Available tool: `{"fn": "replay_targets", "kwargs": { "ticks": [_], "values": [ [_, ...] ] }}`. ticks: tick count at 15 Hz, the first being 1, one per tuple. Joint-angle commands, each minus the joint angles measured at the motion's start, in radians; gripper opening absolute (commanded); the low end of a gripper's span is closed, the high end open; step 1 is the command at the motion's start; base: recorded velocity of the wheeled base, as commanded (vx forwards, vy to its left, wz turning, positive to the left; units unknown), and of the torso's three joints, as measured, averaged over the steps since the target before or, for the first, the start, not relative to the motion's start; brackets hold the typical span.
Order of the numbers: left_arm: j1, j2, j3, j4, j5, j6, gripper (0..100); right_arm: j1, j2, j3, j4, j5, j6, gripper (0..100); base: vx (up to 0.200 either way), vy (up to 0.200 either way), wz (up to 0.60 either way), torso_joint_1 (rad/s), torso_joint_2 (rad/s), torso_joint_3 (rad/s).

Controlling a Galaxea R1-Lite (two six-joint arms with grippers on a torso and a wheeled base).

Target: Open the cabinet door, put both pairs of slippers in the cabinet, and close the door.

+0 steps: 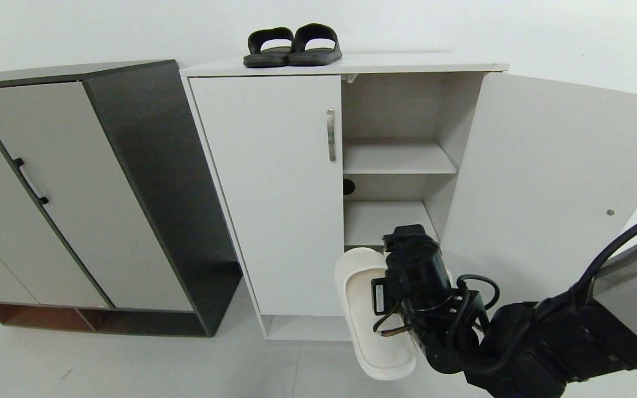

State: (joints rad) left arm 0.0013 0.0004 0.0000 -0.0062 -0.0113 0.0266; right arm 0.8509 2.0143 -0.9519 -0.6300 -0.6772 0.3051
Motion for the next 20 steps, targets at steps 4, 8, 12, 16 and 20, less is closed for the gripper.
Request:
{"fn": "replay_targets", "kwargs": {
  "ticks": [4, 8, 12, 16, 20],
  "values": [
    [0.0, 0.004, 0.0, 0.0, -0.027, 0.021, 0, -0.046, 0.034, -0.011, -0.005, -0.041, -0.008, 0, 0.0, 0.0, 0.0, 0.0, 0.0, -0.178],
    [0.0, 0.007, 0.0, 0.0, -0.027, 0.024, 0, -0.047, 0.034, -0.002, -0.046, -0.042, -0.018, 0, 0.0, 0.0, 0.0, 0.005, 0.0, -0.194],
    [-0.007, 0.027, 0.0, 0.0, -0.029, 0.029, 0, -0.049, 0.035, 0.05, -0.224, -0.042, -0.119, 0, 0.0, 0.0, 0.0, 0.004, 0.0, -0.2],
    [-0.006, 0.018, 0.0, 0.0, -0.03, 0.041, 0, -0.047, 0.038, 0.055, -0.376, -0.039, -0.172, 0, 0.0, 0.0, 0.0, 0.006, 0.0, -0.184],
    [-0.006, 0.015, 0.0, -0.001, -0.045, 0.056, 0, -0.046, 0.038, 0.053, -0.381, -0.035, -0.192, 0, 0.0, 0.0, 0.0, 0.002, 0.0, -0.018]
  ]
}}
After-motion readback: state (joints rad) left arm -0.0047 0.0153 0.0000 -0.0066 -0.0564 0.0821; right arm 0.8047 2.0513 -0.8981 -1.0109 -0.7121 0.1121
